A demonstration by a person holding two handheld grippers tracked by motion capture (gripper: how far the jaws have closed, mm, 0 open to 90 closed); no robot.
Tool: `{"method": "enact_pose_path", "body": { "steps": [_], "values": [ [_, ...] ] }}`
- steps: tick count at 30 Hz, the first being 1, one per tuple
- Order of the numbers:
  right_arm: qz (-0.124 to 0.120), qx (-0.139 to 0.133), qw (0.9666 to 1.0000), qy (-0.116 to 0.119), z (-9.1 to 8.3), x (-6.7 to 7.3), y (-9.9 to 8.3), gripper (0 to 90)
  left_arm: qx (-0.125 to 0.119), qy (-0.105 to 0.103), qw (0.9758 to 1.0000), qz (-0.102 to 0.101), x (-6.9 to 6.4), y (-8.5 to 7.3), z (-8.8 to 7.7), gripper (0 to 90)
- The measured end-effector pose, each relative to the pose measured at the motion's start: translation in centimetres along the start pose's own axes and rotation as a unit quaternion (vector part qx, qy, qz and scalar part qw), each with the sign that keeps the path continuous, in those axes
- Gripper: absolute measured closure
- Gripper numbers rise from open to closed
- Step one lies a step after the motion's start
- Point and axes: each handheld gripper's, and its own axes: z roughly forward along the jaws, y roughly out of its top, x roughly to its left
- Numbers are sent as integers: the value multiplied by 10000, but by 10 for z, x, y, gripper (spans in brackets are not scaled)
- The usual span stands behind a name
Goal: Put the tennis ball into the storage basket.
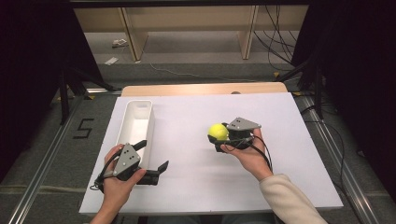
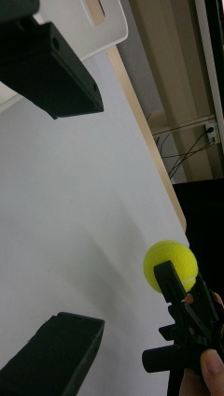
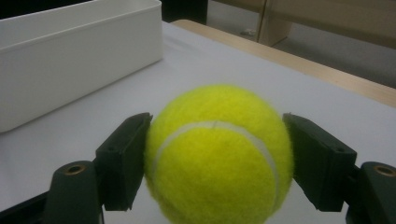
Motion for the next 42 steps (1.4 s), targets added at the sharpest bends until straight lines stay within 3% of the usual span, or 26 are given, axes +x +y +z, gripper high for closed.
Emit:
{"method": "enact_pose_path", "body": {
  "steps": [42],
  "values": [
    [-48,15,9999,119,11,15,5,273,1,-1,10000,4,0,0,0,0]
  ]
}}
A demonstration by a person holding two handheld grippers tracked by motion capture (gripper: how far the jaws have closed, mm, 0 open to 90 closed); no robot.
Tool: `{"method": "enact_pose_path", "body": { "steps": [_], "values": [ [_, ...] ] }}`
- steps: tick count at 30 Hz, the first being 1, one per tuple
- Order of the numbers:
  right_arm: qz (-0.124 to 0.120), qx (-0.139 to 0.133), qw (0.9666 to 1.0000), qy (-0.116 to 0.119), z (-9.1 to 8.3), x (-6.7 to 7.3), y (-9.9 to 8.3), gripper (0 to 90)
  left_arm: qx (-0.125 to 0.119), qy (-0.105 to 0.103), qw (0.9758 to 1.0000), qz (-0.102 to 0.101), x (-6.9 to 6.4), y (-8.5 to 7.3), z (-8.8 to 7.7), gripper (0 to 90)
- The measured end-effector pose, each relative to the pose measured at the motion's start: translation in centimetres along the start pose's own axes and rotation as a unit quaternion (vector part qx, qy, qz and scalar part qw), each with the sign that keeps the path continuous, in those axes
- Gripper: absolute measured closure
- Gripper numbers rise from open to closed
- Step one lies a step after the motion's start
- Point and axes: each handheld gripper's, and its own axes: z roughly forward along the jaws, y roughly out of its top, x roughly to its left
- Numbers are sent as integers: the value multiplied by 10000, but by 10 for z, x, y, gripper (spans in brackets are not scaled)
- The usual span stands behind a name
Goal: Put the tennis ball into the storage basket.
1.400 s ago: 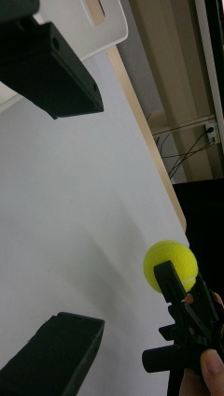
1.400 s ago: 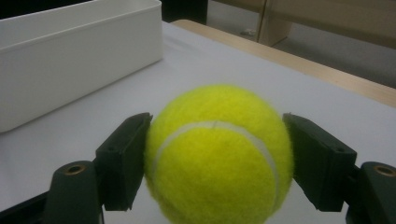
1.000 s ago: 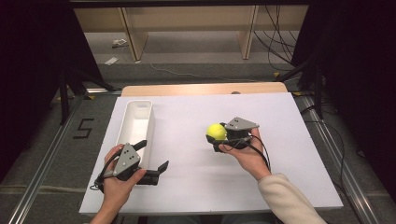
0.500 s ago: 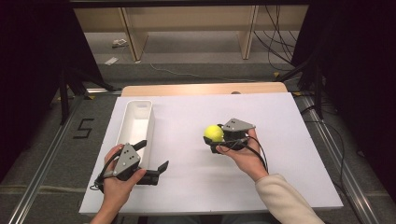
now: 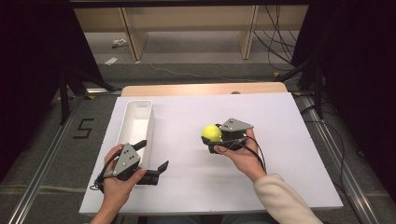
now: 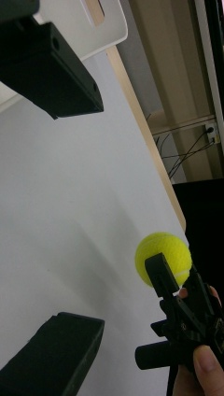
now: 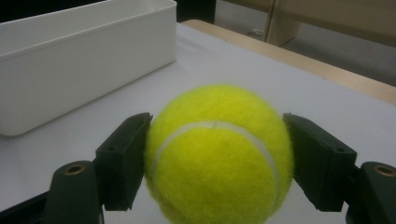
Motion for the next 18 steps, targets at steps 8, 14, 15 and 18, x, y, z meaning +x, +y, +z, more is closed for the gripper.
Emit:
{"method": "enact_pose_path", "body": {
  "steps": [8,14,15,18],
  "values": [
    [5,-1,10000,0,1,2,1,273,-2,5,10000,-8,0,0,0,0],
    [-8,25,10000,2,2,4,0,273,5,5,10000,-1,0,0,0,0],
    [-2,25,10000,14,3,4,0,273,0,8,10000,-7,0,0,0,0],
    [5,19,10000,14,3,4,1,273,-2,5,10000,-10,0,0,0,0]
  ]
}}
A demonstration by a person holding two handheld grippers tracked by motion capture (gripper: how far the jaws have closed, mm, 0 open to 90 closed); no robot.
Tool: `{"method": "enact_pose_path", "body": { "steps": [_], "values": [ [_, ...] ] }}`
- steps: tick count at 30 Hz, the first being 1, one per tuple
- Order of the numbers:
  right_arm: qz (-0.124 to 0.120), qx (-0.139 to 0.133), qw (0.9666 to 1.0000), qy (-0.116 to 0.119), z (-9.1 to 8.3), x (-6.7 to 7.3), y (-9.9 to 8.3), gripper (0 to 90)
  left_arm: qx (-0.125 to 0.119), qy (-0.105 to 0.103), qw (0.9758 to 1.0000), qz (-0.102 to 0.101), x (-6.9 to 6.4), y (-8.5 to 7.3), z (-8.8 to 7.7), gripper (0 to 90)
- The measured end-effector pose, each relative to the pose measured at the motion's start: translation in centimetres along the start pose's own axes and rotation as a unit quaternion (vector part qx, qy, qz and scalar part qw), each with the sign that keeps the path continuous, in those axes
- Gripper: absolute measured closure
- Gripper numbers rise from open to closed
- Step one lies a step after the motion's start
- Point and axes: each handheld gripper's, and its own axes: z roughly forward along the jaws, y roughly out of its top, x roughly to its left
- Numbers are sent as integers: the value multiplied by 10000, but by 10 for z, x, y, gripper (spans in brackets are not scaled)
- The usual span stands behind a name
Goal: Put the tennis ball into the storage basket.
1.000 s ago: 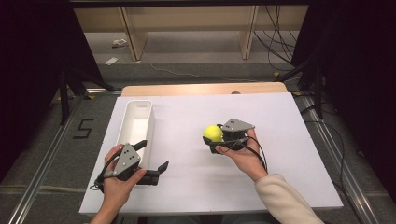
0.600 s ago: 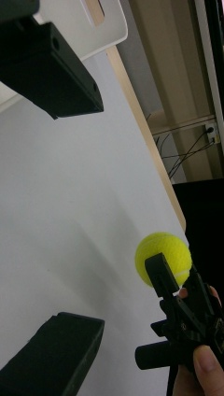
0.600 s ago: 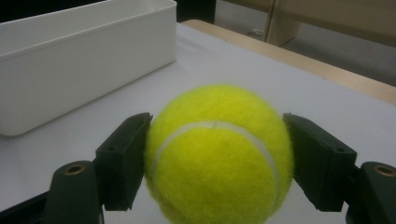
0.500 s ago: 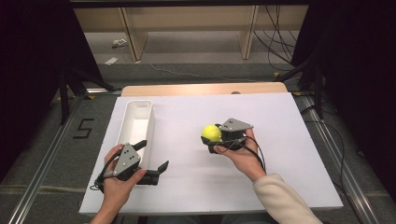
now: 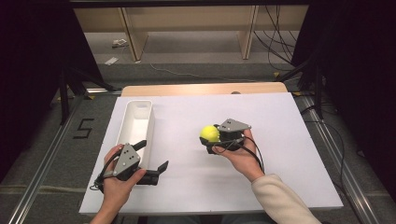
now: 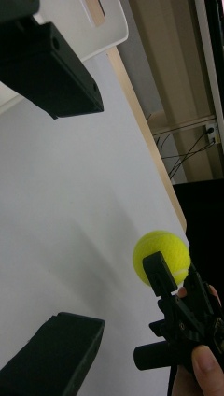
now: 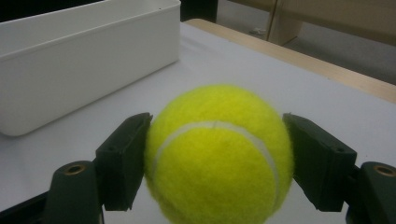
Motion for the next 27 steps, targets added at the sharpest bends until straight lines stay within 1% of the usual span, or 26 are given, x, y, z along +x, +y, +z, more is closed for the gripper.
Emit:
{"method": "enact_pose_path", "body": {
  "steps": [16,27],
  "values": [
    [-19,-6,10000,21,2,2,2,273,5,-5,10000,21,-1,0,-1,0],
    [-43,-22,10000,82,9,7,6,273,-7,-3,10000,-8,0,0,-1,0]
  ]
}}
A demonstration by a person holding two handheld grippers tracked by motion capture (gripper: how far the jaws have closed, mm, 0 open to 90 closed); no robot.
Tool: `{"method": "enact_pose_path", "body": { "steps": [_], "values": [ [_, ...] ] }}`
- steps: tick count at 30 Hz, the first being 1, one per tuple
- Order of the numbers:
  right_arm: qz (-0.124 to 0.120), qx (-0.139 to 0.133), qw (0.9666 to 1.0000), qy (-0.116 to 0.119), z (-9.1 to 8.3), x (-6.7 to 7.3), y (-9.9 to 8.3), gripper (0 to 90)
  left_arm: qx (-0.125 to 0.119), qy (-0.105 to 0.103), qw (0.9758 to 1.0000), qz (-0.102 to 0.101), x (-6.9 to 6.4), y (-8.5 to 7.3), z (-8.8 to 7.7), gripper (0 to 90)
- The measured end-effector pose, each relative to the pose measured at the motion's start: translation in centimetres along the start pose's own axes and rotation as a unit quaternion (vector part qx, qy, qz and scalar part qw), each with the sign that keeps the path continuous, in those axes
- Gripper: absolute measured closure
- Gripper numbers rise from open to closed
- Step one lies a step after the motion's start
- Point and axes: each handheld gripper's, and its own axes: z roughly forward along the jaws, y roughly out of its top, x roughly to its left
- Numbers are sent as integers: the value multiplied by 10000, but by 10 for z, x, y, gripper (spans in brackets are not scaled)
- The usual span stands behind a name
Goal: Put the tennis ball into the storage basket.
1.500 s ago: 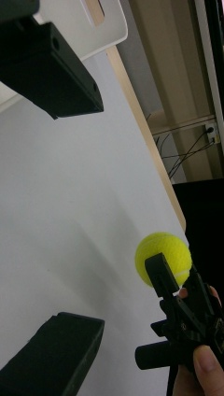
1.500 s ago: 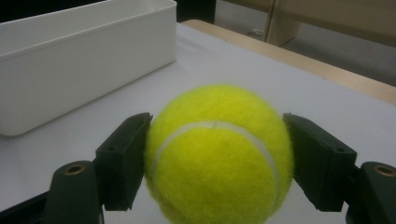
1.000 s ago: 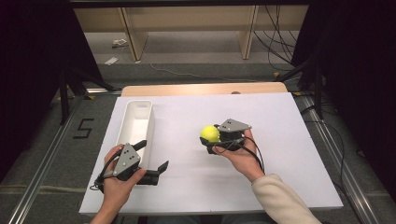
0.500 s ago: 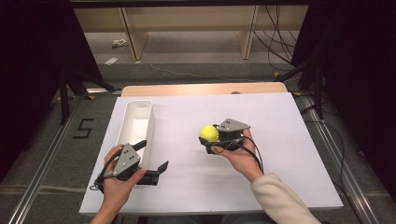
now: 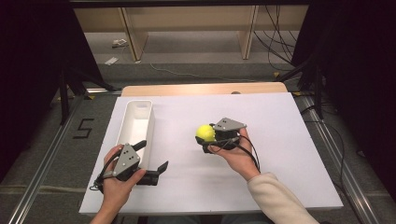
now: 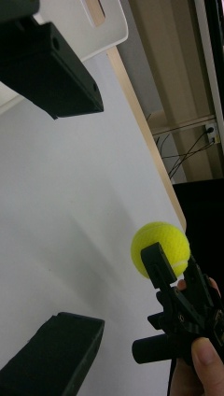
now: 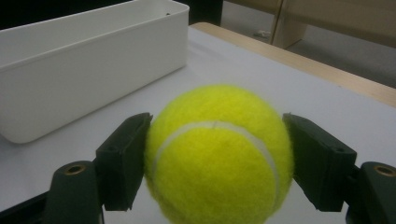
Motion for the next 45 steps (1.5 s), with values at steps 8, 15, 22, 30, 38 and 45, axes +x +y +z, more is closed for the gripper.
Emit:
{"method": "enact_pose_path", "body": {
  "steps": [8,15,22,30,38,45],
  "values": [
    [-2,-2,10000,38,4,2,1,274,2,-5,10000,3,0,0,0,0],
    [4,-56,10000,54,5,3,6,274,27,-17,10000,41,-1,0,1,0],
    [4,-74,9999,81,8,6,9,273,20,-24,10000,24,-1,0,1,0],
    [0,-116,9999,116,12,9,12,273,17,-30,10000,18,-2,0,1,0],
    [2,-128,9998,183,18,15,13,273,21,-39,10000,20,-2,0,1,0],
    [10,-91,9997,218,22,18,13,273,23,-52,10000,28,-3,0,1,0]
  ]
}}
